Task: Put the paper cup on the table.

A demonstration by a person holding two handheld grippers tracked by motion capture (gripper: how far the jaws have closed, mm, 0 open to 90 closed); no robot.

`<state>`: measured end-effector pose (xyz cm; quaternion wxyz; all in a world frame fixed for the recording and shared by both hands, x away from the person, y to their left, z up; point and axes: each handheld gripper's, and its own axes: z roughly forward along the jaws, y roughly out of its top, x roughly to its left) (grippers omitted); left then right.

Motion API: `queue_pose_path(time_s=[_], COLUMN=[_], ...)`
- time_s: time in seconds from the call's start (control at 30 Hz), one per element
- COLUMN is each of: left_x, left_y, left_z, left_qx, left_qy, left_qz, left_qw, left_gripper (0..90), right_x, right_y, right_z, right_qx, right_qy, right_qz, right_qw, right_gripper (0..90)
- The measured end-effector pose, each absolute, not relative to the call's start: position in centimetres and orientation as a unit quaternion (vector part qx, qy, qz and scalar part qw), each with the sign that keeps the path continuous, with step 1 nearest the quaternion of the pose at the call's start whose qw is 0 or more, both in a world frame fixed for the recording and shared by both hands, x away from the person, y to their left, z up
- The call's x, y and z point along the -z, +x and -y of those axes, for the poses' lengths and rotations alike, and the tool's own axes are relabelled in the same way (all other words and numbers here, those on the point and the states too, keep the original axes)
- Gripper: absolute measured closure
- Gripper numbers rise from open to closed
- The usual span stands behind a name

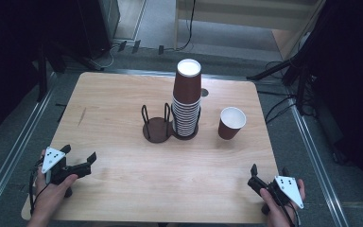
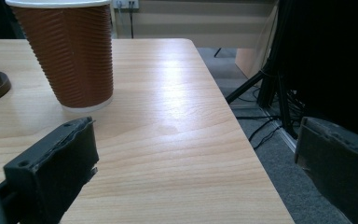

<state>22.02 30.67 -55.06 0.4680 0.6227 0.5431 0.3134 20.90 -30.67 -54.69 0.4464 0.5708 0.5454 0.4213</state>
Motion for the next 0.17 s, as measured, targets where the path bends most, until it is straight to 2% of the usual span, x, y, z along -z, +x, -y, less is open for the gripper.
queue_pose_path(time_s=[0.17], left_x=[55.05], left_y=[22.06], left_z=[-30.57], left_qx=[-0.316], left_qy=[0.624], left_qz=[-0.545], left_qw=[0.463], left_gripper=[0.0], right_x=[54.67], right_y=[20.95], right_z=[30.58], right_qx=[-0.416], right_qy=[0.572], right_qz=[-0.546], right_qw=[0.449], right_gripper=[0.0])
